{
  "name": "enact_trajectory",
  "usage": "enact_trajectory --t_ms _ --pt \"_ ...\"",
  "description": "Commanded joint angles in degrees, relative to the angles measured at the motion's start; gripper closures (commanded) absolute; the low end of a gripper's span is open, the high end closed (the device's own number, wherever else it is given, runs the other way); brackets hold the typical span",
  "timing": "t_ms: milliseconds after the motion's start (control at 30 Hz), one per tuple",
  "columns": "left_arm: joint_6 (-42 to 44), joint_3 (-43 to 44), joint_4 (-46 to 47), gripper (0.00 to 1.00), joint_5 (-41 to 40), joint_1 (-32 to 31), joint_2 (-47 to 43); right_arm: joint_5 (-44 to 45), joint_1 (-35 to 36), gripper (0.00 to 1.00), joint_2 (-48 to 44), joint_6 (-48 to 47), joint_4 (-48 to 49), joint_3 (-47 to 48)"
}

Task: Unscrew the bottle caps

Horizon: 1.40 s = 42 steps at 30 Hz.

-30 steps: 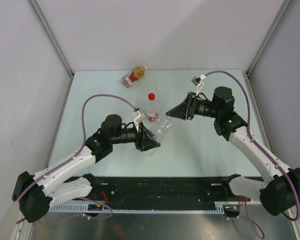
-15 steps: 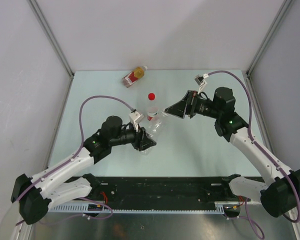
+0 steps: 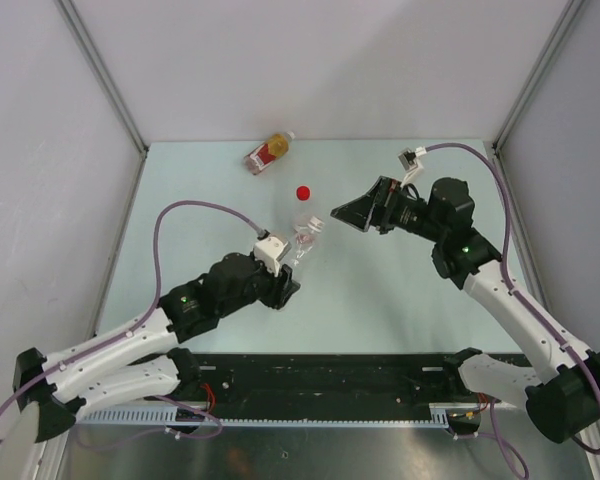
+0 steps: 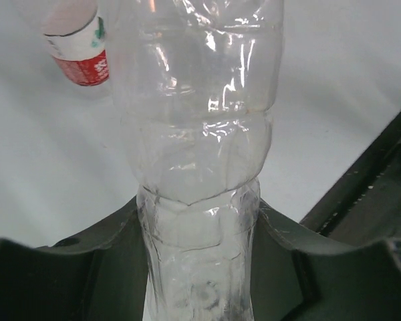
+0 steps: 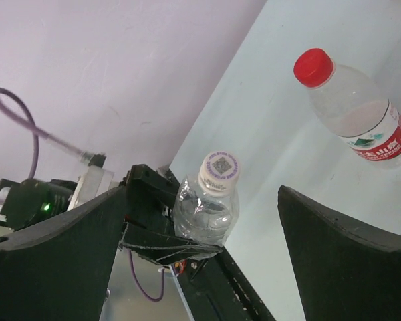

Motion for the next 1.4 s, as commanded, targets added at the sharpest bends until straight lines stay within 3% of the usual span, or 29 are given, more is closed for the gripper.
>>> enact_trajectory --t_ms 0,167,333,500,867,1200,1367 --pt "3.6 4.7 -3.1 1.00 -17.6 -6.3 0.5 2.5 1.8 0.01 0.8 0.1 -0.5 2.3" --pt "6.6 6.7 -4.3 1.00 -27.0 -14.1 4.7 3.2 3.7 0.04 3.7 -2.3 -5.4 4.6" --pt "9.0 8.7 -5.1 1.00 -33.0 -18.2 9.3 0.4 3.2 0.22 5.7 -3.0 -7.2 5.0" --pt "9.1 9.8 -5.5 1.00 -34.0 -18.9 11.3 -1.4 2.8 0.35 6.1 -3.7 -8.9 4.9" --pt "8.7 9.5 -5.5 1.00 -34.8 -19.4 10.6 -4.8 2.2 0.40 7.5 -4.1 -10.7 4.7" --pt "10.1 10.6 -5.6 1.00 -35.1 -19.6 12.8 -6.0 2.2 0.57 6.5 -1.6 -7.8 3.9" --pt "10.1 10.8 -5.6 1.00 -35.2 -20.0 12.5 -6.1 2.1 0.58 7.4 -0.8 -6.9 3.4"
